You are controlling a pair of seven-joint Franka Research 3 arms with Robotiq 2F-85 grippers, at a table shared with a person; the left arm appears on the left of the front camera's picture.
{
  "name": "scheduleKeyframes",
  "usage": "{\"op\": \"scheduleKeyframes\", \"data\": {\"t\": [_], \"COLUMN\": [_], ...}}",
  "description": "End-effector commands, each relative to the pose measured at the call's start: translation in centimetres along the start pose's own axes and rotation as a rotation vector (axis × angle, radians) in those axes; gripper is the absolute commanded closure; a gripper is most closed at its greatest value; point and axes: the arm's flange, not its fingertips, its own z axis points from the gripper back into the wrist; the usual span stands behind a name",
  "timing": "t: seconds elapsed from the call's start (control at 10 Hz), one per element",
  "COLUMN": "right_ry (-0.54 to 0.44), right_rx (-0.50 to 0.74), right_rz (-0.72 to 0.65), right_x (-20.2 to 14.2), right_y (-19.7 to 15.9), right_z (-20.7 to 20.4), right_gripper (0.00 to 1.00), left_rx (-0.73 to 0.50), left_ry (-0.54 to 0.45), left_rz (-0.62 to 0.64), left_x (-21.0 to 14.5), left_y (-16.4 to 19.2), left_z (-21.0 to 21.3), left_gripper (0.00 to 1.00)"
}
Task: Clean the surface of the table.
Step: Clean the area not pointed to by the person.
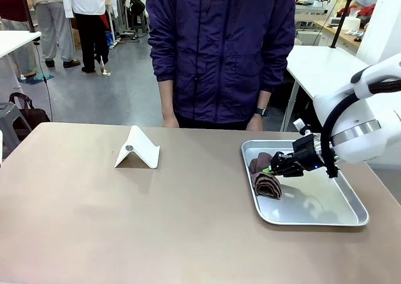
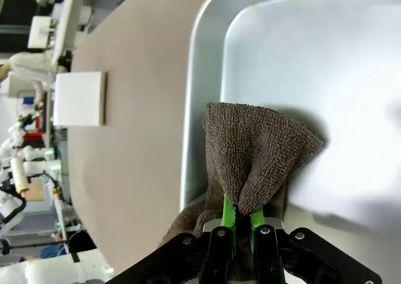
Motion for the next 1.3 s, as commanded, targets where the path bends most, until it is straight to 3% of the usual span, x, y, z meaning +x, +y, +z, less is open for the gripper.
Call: {"op": "scheduleKeyframes", "data": {"t": [0.0,0.3,0.6,1.2], "right_ry": [-0.056,-0.144,-0.173,-0.146], "right_rx": [-0.048,-0.018,0.038,0.103], "right_rz": [-0.013,-0.121,-0.182,-0.062], "right_x": [0.1,1.3,1.5,1.2], "right_y": [-1.5,-4.8,-6.7,-2.0], "right_z": [0.0,3.6,5.7,1.7], "right_gripper": [0.90,0.90,0.90,0.90], "left_rx": [-0.003,-0.003,-0.003,-0.003], "left_ry": [0.008,0.008,0.008,0.008], "left_rz": [-0.002,-0.002,-0.002,-0.002], "left_x": [-0.3,-0.3,-0.3,-0.3], "left_y": [-0.3,-0.3,-0.3,-0.3], "left_z": [0.0,0.0,0.0,0.0], "left_gripper": [0.78,0.78,0.78,0.78]}}
